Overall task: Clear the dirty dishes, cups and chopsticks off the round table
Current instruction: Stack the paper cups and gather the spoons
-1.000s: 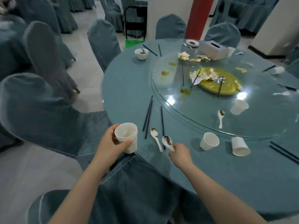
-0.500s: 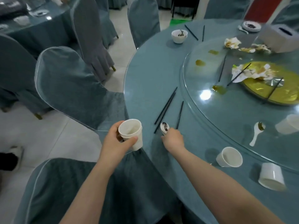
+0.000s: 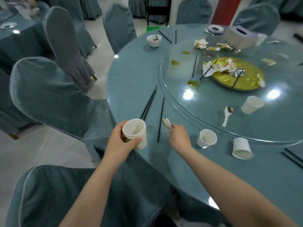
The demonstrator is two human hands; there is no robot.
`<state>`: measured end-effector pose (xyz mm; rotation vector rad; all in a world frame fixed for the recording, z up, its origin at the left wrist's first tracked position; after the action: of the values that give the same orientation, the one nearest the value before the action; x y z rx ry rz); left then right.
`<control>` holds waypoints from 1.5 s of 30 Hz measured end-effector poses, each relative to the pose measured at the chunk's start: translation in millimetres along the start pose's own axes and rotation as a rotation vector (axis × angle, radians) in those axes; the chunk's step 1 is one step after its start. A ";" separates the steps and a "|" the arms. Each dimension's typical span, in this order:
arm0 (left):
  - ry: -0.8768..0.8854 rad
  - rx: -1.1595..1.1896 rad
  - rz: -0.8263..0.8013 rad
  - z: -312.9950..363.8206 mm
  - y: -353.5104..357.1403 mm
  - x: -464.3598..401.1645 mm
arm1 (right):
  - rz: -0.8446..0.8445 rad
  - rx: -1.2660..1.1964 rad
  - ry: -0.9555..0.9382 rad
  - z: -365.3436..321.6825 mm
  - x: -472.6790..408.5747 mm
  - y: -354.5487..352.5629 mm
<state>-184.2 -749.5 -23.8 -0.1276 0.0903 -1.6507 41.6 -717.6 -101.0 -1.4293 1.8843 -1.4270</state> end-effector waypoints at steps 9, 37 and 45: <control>0.035 0.059 -0.257 7.1 127.3 -5.5 | 0.234 0.040 0.086 123.0 -0.3 -99.6; -0.099 -0.356 -0.419 -67.6 284.6 -21.8 | 0.035 0.066 0.263 216.6 -149.9 -118.2; 0.066 -0.332 -0.290 -39.3 298.3 -41.2 | 0.044 0.162 0.081 245.9 -129.5 -126.0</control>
<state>108.3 -734.2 -104.4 -0.3519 0.4129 -1.9195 345.6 -720.8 -127.1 -1.2648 1.7897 -1.5980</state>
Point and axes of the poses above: each hand's wrist, its own x-axis away from the middle knuckle, its own y-axis out of the palm, z = x × y, the point moved 4 cm from there along -x, towards the middle knuckle, and after that the axes turned 8 degrees about y, right-handed, at the moved point
